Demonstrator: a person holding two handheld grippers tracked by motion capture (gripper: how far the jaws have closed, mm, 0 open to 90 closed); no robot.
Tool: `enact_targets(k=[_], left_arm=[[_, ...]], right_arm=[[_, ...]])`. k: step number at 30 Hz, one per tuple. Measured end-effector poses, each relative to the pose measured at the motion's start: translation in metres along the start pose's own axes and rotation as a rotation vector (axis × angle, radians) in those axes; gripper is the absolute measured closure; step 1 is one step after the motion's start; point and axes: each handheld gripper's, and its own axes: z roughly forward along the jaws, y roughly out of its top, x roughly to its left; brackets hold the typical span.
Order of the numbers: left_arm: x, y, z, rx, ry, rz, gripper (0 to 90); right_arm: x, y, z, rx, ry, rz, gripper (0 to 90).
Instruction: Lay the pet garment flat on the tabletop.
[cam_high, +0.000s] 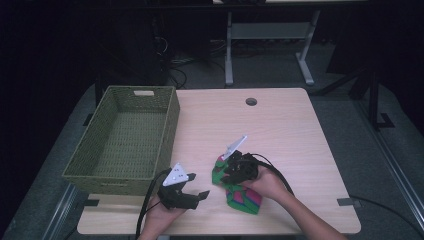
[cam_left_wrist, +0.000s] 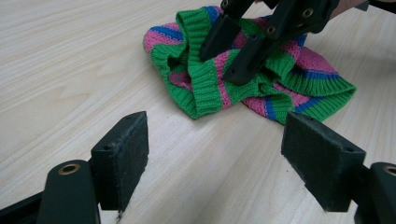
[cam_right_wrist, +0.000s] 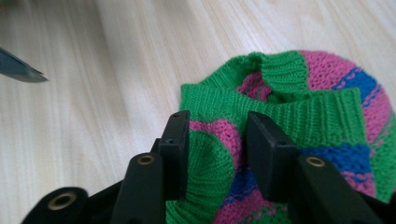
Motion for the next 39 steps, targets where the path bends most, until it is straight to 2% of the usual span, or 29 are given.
enact_targets(k=[3,7,10,16,21,30,39], left_arm=[[0.0,0.0,0.0,0.0,0.0,-0.001,23.0],[-0.001,0.0,0.001,-0.001,0.0,0.002,23.0],[-0.001,0.0,0.001,0.003,0.0,0.004,23.0],[0.0,0.0,0.001,0.004,0.0,0.002,23.0],[0.0,0.0,0.001,0.0,0.0,0.002,23.0],[0.0,0.0,0.002,0.001,-0.001,0.002,23.0],[0.0,0.0,0.002,-0.001,-0.001,0.0,23.0]], right_arm=[[-0.001,-0.003,0.003,0.004,0.003,0.014,63.6],[-0.002,-0.003,0.006,0.003,-0.007,0.004,65.9],[0.001,-0.002,0.008,0.013,-0.035,-0.017,70.9],[0.001,-0.003,0.008,0.008,-0.049,-0.02,79.1],[0.001,-0.003,0.007,0.01,-0.045,-0.015,81.4],[0.003,-0.003,0.003,-0.008,-0.057,-0.034,82.7],[0.007,0.002,-0.015,-0.059,-0.065,-0.052,82.6]])
